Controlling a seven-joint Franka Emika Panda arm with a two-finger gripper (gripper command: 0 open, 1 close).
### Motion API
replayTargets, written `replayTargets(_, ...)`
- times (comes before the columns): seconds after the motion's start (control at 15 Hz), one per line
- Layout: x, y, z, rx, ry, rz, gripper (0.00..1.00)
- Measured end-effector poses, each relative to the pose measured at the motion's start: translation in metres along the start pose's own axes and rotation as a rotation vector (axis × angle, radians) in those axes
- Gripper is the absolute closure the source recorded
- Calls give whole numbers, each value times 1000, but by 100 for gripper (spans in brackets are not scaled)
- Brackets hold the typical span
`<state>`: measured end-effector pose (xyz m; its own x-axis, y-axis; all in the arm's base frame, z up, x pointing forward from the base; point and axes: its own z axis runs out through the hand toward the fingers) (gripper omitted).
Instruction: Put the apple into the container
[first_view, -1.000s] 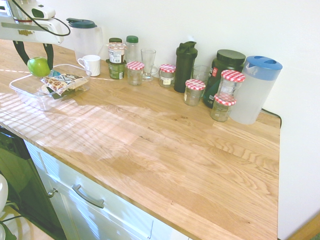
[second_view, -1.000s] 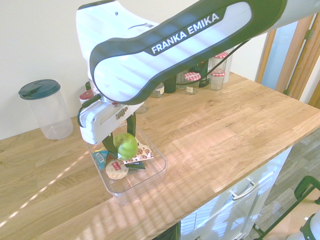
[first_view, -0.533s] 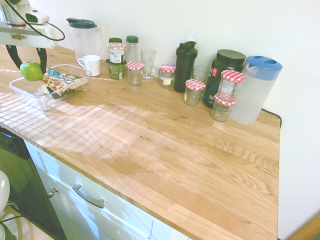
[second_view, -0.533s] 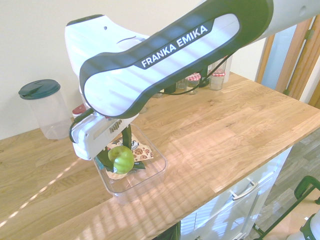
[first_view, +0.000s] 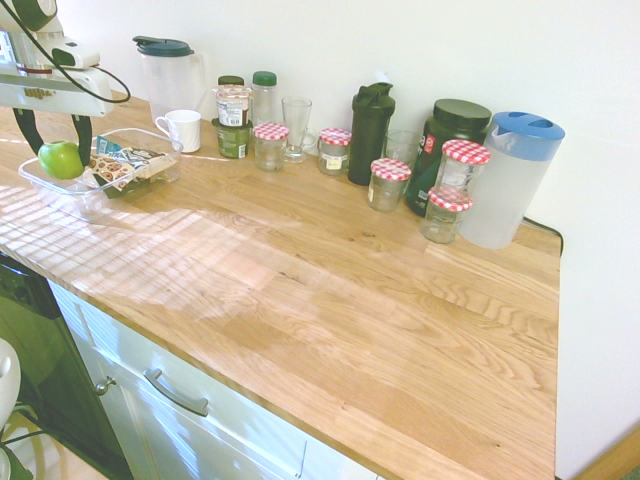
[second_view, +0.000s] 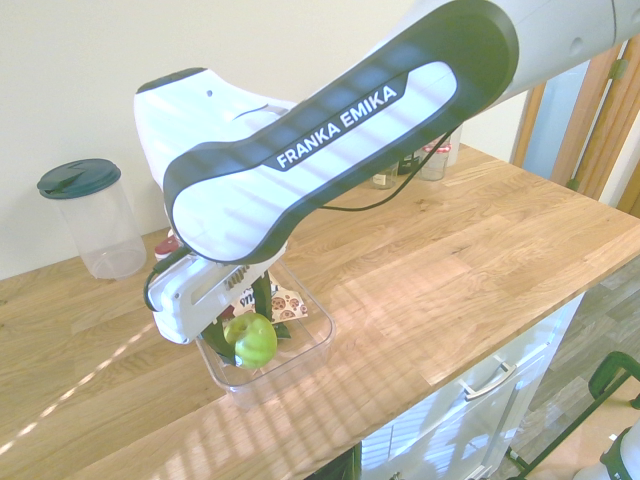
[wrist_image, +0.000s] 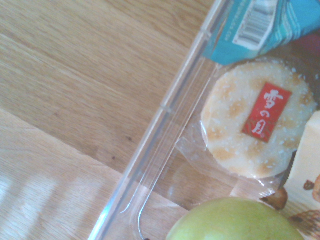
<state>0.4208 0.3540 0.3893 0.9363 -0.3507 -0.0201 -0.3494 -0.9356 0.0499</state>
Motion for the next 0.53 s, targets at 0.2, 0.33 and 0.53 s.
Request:
replayTargets(0.2, 3, 1, 9, -4, -10, 18, 0)
replayTargets(0.33, 6, 4, 12, -1, -25, 34, 0)
replayTargets(0.53, 7, 4, 9, 11, -36, 47, 0)
